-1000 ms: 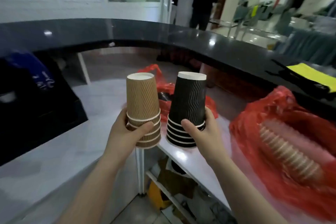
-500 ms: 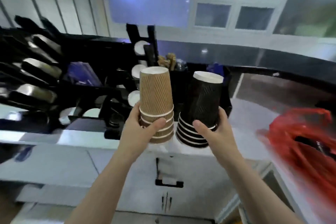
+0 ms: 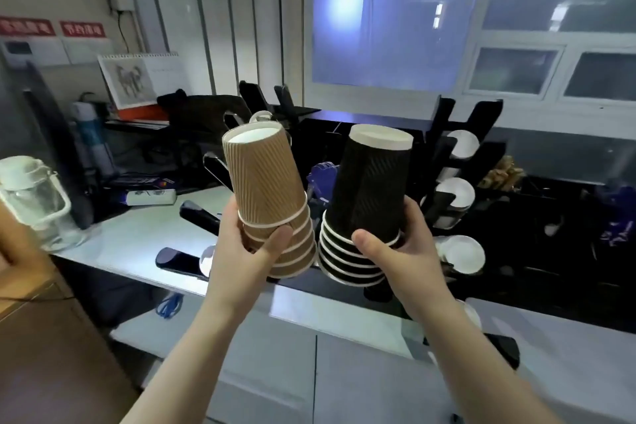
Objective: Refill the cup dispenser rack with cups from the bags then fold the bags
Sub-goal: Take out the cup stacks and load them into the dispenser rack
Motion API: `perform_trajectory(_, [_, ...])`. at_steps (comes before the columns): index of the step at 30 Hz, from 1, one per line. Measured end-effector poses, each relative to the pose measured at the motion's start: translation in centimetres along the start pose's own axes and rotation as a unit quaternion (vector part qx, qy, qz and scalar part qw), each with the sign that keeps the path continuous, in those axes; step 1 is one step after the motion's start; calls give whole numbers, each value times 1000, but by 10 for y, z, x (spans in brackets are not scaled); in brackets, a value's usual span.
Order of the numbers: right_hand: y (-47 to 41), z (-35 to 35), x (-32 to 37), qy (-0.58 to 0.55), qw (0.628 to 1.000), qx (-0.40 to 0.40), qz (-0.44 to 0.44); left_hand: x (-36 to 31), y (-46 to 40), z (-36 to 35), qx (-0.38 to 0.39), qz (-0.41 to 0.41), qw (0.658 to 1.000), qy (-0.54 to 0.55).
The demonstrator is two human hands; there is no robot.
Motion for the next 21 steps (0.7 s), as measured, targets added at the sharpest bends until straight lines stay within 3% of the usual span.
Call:
perform_trajectory(10, [-47,-92,-68,-77,994,-70,-35,39,-62,101,-63,19,997,42])
perform_trajectory(21, [-75,-136,-102,-105,993,-18,-53,68,-73,151,-155,6,986,62])
Point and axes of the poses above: each hand's wrist, its own y-axis away from the middle knuckle, its own z-axis out of the back of the hand, x = y × z, the point moved 9 cm from there along -y, towards the middle knuckle, and after that the axes turned 15 degrees about z, right-handed, at the moved point
